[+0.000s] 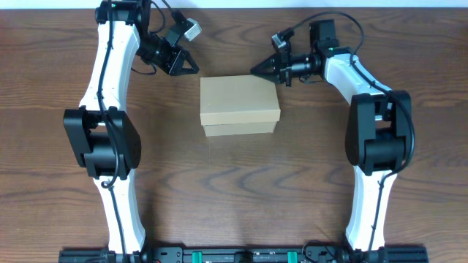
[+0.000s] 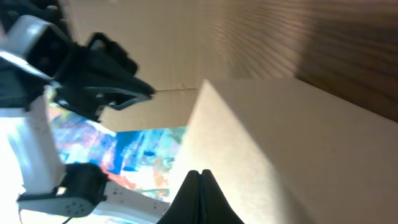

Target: Pack container

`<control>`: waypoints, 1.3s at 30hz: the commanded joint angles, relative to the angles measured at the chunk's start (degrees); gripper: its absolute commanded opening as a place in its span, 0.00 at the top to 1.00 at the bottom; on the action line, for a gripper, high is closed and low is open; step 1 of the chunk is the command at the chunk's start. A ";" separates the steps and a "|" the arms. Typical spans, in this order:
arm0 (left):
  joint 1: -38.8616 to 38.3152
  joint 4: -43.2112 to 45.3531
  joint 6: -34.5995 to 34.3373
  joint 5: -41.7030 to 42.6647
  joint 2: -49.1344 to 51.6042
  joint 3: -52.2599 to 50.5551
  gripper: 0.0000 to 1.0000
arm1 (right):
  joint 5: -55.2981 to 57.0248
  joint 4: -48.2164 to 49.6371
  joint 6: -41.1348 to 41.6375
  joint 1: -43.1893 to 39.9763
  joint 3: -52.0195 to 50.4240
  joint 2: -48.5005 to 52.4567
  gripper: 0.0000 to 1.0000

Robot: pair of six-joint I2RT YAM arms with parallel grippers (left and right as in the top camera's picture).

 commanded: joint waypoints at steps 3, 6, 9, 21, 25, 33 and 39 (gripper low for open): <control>-0.09 -0.20 1.38 -0.87 -1.22 0.90 0.94 | 4.94 -1.79 -4.72 0.81 0.74 0.20 0.98; 0.15 -0.20 1.38 -0.90 -1.36 0.92 0.94 | 9.92 -1.86 -5.70 0.81 0.76 -2.51 0.98; 0.20 -0.22 1.33 -0.87 -1.92 0.92 0.94 | 16.24 -3.45 -8.61 0.81 0.76 -7.17 0.98; 0.26 -1.95 -4.04 -0.72 -10.27 0.92 0.94 | 29.22 -18.23 -25.09 9.88 0.74 -24.55 0.99; 0.26 -5.62 -3.93 -0.96 -15.56 0.92 0.94 | 40.11 -25.59 -25.07 15.19 -0.31 -24.22 0.99; 0.26 -11.17 -3.74 -2.67 -23.26 0.92 0.94 | 56.87 -29.55 -25.03 18.38 -0.72 -24.06 0.99; 0.24 -14.03 -3.74 -2.32 -28.33 0.92 0.94 | 57.37 -29.24 -26.14 18.43 -5.05 -23.76 0.99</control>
